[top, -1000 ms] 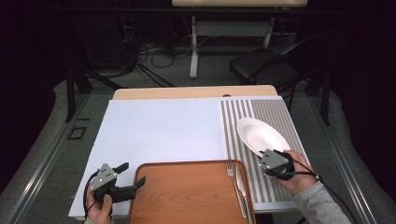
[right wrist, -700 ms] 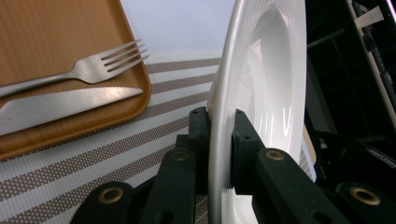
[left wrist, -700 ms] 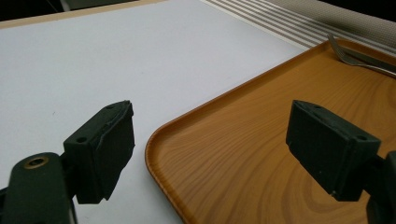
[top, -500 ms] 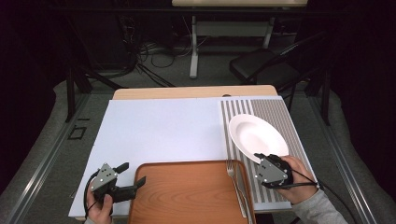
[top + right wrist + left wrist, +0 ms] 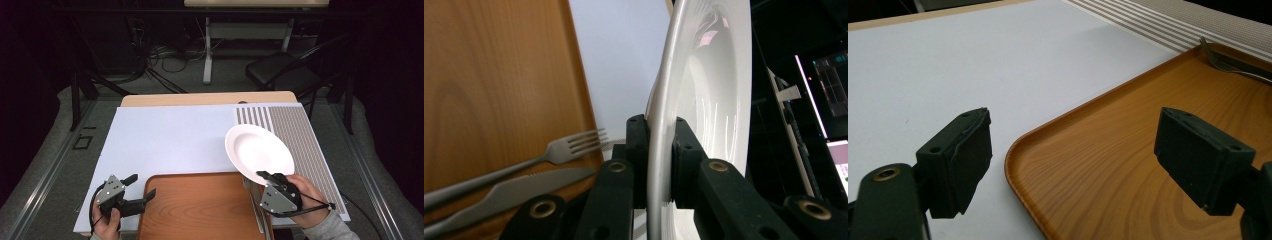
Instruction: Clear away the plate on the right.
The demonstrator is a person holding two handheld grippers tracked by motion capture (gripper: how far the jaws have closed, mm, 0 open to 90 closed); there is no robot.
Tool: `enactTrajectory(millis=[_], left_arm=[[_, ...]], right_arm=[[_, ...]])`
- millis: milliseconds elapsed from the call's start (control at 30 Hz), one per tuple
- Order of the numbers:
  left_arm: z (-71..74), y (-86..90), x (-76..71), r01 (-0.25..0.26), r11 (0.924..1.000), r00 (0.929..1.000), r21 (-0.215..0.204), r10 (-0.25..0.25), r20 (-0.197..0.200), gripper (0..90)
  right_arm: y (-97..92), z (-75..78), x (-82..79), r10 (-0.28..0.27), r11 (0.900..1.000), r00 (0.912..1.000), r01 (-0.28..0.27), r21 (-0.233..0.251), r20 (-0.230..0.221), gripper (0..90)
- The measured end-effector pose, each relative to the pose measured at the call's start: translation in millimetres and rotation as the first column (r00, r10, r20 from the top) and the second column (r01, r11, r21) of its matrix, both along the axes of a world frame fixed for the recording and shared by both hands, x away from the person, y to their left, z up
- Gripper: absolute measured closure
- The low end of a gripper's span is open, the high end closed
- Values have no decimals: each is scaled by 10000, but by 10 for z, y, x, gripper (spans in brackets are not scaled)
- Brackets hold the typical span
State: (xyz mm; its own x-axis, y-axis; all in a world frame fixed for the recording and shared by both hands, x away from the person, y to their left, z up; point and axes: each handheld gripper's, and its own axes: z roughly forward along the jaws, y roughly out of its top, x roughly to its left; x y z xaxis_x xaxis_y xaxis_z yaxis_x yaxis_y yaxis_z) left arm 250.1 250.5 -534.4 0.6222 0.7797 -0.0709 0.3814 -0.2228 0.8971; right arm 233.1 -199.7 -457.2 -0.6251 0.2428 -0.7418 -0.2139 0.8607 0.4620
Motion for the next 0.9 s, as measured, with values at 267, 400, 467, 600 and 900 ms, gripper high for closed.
enactTrajectory(millis=[267, 400, 467, 600, 900], left_arm=[[2, 7, -1, -33, 10000, 10000, -35, 33, 5, 157], [4, 15, -2, -35, 10000, 10000, -40, 35, 23, 157], [5, 19, -2, -60, 10000, 10000, -30, 60, 39, 157], [9, 26, -6, -99, 9999, 9999, -60, 99, 45, 157], [17, 49, -13, -198, 9997, 9998, -104, 199, 90, 157]], right_arm=[[237, -69, -61, 721, 9973, 9974, -720, -157, 44, 815], [349, -122, -95, 1002, 9949, 9950, -1001, -158, 46, 815], [405, -139, -103, 1284, 9913, 9917, -1281, -312, 57, 814], [502, -198, -144, 1574, 9870, 9875, -1576, -304, -80, 814], [660, -258, -271, 2226, 9727, 9748, -2210, -714, 156, 811]])
